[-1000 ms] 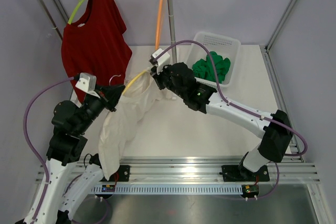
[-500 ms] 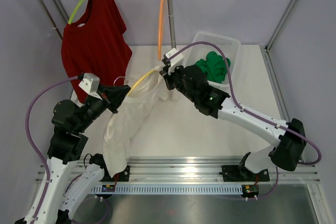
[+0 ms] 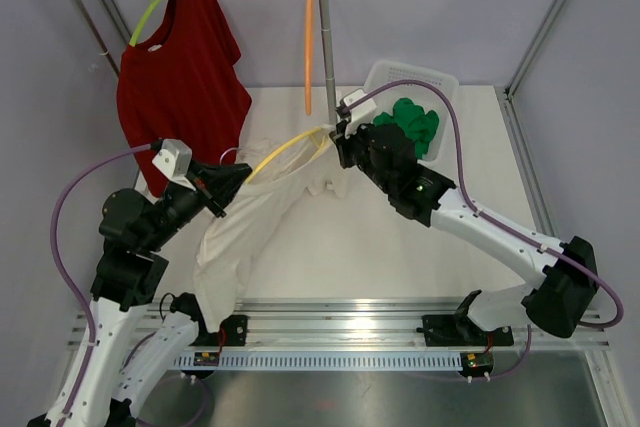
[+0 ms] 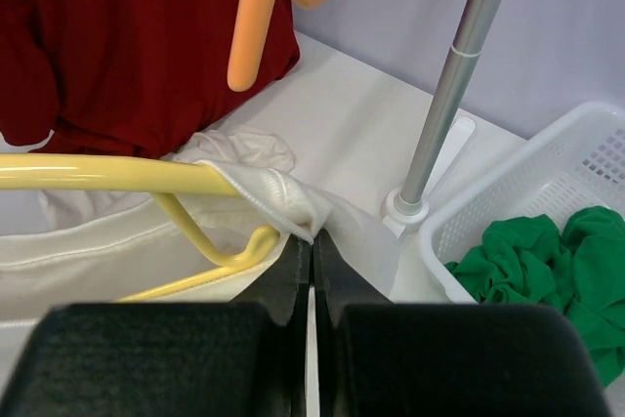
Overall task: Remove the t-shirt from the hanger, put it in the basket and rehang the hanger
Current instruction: Remove the tshirt from the hanger
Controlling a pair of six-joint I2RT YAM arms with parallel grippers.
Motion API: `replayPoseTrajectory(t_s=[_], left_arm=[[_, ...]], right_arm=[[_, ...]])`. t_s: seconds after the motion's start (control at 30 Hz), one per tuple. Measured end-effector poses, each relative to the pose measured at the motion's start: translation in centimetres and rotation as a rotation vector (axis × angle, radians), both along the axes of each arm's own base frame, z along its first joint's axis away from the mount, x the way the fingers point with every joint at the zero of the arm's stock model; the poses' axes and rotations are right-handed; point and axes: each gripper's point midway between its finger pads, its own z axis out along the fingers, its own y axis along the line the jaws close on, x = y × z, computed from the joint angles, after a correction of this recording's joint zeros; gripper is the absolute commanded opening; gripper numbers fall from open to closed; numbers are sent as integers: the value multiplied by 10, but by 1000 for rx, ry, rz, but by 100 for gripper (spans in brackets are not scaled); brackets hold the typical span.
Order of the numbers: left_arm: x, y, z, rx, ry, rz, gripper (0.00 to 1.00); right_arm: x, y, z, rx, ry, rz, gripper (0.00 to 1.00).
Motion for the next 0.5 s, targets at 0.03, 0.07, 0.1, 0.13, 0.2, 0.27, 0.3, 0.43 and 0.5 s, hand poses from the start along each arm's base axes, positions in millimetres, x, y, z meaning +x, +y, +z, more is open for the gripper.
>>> replayPoseTrajectory(t_s=[0.03,0.07,0.1,0.13,0.2,0.27,0.3,0.43,0.5], left_arm=[[0,0,1,0,-2,-2,0],[0,0,1,-1,-4,-3,0],[-1,-1,1,-1,-5,-5,0],[-1,-1,1,-1,-4,-6,0],[-2,-1,1,-1,-6,-7,0],[-3,0,2,-2,-9,-7,0],[-3,0,2,-3,-10,-7,0],[-8,2,3,-4,-13,-2,0],[-9,3,3,-5,-15,0,0]], right_arm=[[0,-1,1,2,-2,-2,0],[0,-2,3,5,-5,-5,0],[0,-3,4,6,-7,-9,0],[1,-4,4,7,-7,-13,0],[3,-7,4,11,-5,-20,0],[5,-10,3,16,1,-30,1],[7,-12,2,19,4,-36,1],[13,-25,-9,16,26,-70,1],[16,-32,-15,13,36,-86,1]])
